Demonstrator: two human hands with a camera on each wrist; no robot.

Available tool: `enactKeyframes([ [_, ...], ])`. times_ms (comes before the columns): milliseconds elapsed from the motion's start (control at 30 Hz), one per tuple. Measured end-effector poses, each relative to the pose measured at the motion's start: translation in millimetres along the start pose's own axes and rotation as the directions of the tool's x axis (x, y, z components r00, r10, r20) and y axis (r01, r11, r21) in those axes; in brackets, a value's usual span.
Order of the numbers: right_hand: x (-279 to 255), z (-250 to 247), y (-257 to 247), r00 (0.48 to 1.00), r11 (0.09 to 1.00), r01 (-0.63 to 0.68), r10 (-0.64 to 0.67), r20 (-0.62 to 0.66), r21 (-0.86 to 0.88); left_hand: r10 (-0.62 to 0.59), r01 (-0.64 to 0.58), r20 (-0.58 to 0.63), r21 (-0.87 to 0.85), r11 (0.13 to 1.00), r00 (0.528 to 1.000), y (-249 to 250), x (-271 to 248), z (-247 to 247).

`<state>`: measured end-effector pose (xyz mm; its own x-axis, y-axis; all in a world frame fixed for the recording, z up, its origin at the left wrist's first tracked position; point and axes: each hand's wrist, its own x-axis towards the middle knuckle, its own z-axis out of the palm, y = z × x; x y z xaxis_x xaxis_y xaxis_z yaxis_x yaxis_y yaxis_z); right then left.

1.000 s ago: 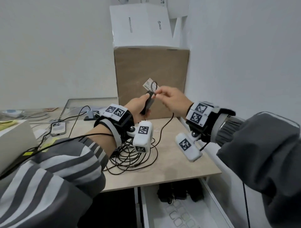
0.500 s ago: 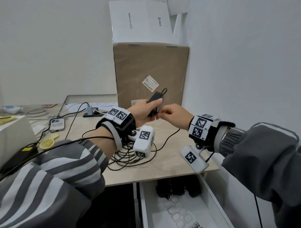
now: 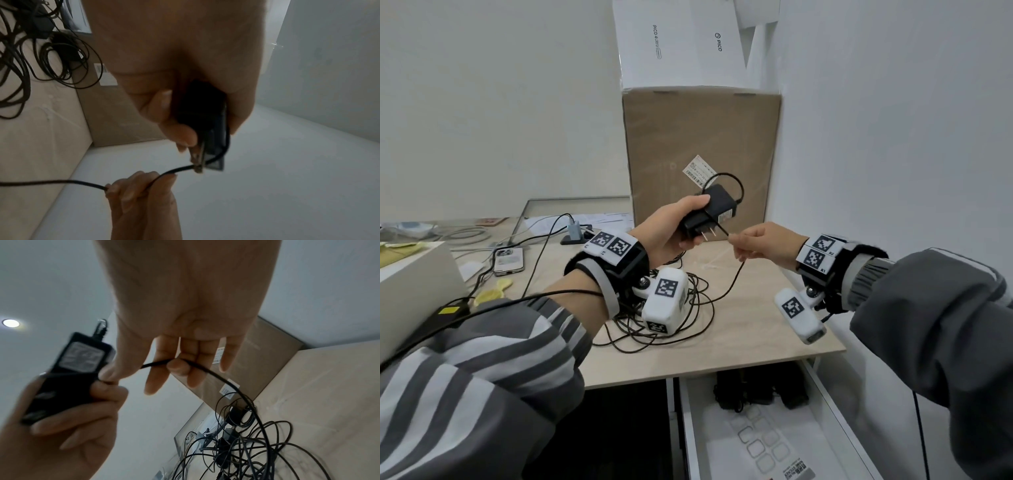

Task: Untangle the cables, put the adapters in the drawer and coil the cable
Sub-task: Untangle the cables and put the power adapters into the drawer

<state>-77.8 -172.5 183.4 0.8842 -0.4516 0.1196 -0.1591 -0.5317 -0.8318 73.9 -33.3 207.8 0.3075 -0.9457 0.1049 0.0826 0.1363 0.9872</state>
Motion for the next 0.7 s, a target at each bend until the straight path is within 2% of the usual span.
enactKeyframes([
  [133, 5.7, -1.9, 1.7, 0.998, 0.995, -0.025, 0.031, 0.057, -0.097, -0.058, 0.04, 0.189, 0.096, 0.995, 0.98, -1.0, -9.8, -0.8],
  [200, 10.5, -1.7, -7.5, 0.996, 0.975, 0.004, 0.016, 0.091, -0.22, -0.152, 0.082, 0.286, 0.242, 0.967, 0.946, -1.7, -15.8, -1.6],
  [267, 14.4, -3.9, -22.8, 0.988, 0.92, 0.02, 0.043, 0.15, -0.391, -0.276, 0.131, 0.305, 0.421, 0.898, 0.911, -1.5, -20.9, -1.6],
  [333, 16.7, -5.8, -39.0, 0.978, 0.862, 0.02, 0.089, 0.189, -0.506, -0.367, 0.168, 0.227, 0.6, 0.782, 0.902, 0.0, -21.4, -1.3],
  [367, 17.8, -6.1, -47.0, 0.975, 0.835, 0.028, 0.098, 0.199, -0.549, -0.374, 0.165, 0.162, 0.692, 0.703, 0.913, 0.5, -18.4, -1.8],
  [467, 23.0, 1.5, -65.0, 0.985, 0.763, 0.089, 0.027, 0.169, -0.641, -0.243, 0.136, -0.044, 0.917, 0.375, 0.969, -1.4, -3.7, -5.4],
  [500, 25.8, 5.5, -67.5, 0.99, 0.751, 0.105, -0.015, 0.141, -0.652, -0.168, 0.151, -0.098, 0.928, 0.34, 0.981, -3.5, 0.9, -6.4],
  [567, 29.1, 16.1, -68.7, 0.997, 0.795, 0.084, -0.065, 0.053, -0.601, 0.036, 0.185, -0.213, 0.911, 0.368, 0.976, -7.7, 7.0, -8.4],
  [600, 29.3, 22.3, -67.5, 0.996, 0.845, 0.072, -0.091, -0.01, -0.53, 0.147, 0.205, -0.283, 0.894, 0.399, 0.948, -8.9, 9.5, -9.7],
  [633, 29.1, 27.7, -65.2, 0.989, 0.898, 0.068, -0.119, -0.091, -0.435, 0.228, 0.22, -0.356, 0.857, 0.466, 0.906, -10.2, 14.6, -14.4],
  [700, 26.4, 33.4, -60.0, 0.963, 0.973, 0.082, -0.133, -0.234, -0.215, 0.312, 0.161, -0.489, 0.707, 0.688, 0.814, -8.1, 21.4, -23.5],
])
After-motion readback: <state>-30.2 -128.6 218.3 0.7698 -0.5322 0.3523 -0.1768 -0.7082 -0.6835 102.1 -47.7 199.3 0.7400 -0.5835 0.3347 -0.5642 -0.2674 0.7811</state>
